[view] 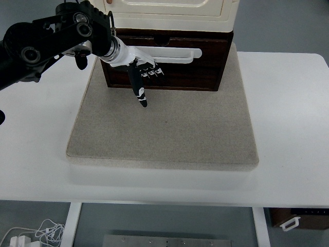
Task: Close drawer under combined cabinet
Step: 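Push the drawer with the left hand away from the robot into the cabinet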
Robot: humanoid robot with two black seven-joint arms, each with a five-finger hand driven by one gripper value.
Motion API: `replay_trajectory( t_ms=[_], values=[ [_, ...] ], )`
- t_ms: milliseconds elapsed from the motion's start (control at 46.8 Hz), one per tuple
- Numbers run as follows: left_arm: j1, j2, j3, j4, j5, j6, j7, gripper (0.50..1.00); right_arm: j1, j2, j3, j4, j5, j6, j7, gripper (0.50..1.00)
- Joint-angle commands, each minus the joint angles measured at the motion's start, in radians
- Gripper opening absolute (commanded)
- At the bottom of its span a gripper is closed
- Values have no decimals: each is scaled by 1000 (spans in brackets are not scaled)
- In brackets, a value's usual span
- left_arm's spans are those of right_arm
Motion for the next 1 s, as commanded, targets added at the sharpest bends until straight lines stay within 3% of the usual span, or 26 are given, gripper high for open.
replay_trajectory(
  t_ms=[0,984],
  values=[
    [2,0,-2,6,1,0,0,999,0,0,0,0,0,0,0,952],
    [10,0,-14,48,1,0,-29,999,0,0,0,0,0,0,0,952]
  ],
)
